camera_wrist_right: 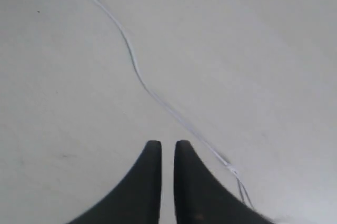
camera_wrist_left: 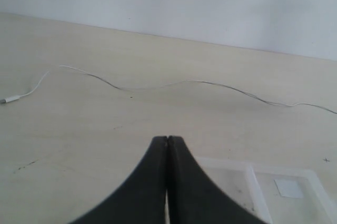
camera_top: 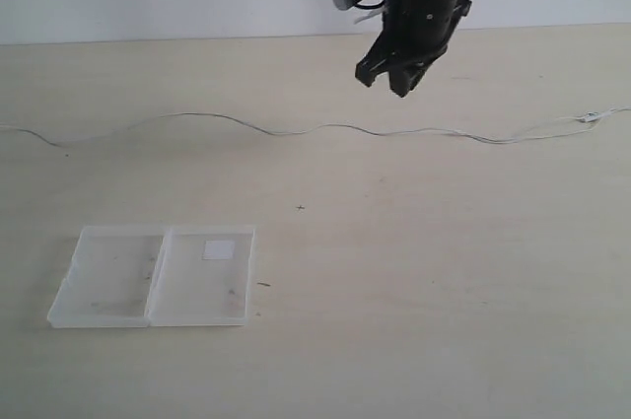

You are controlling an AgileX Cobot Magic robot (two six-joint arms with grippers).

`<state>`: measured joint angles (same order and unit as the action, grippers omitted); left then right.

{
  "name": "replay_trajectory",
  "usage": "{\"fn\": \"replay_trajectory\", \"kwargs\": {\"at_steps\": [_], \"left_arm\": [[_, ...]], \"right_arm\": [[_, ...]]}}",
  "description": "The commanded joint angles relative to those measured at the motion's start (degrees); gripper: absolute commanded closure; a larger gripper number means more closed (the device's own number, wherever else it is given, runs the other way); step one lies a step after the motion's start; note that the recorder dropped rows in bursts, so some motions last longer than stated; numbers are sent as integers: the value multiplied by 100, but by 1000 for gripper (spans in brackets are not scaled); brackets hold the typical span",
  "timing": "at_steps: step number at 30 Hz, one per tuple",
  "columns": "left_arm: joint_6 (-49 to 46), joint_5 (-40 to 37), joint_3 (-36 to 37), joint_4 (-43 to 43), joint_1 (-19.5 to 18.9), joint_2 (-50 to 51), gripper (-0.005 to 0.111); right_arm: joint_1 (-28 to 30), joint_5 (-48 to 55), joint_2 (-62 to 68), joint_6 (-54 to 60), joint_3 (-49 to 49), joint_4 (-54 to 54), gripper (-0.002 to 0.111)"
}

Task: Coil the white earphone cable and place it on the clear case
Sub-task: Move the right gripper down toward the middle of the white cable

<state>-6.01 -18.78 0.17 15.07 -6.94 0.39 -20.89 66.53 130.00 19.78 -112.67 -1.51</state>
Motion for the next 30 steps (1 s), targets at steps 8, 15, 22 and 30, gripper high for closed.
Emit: {"fn": "replay_trajectory", "kwargs": {"at_steps": [8,15,22,30], "left_arm": [[32,70,-17,50,-12,-39,107],[32,70,-17,50,-12,-39,107],[32,70,-17,50,-12,-39,107],[32,70,-17,50,-12,-39,107]], "right_arm": [[257,344,196,2510,-85,852,99],[228,-97,391,3298,-85,301,68],[95,-445,410,3876,-245,827,68],[-444,-652,504,4231,-486,857,68]]}}
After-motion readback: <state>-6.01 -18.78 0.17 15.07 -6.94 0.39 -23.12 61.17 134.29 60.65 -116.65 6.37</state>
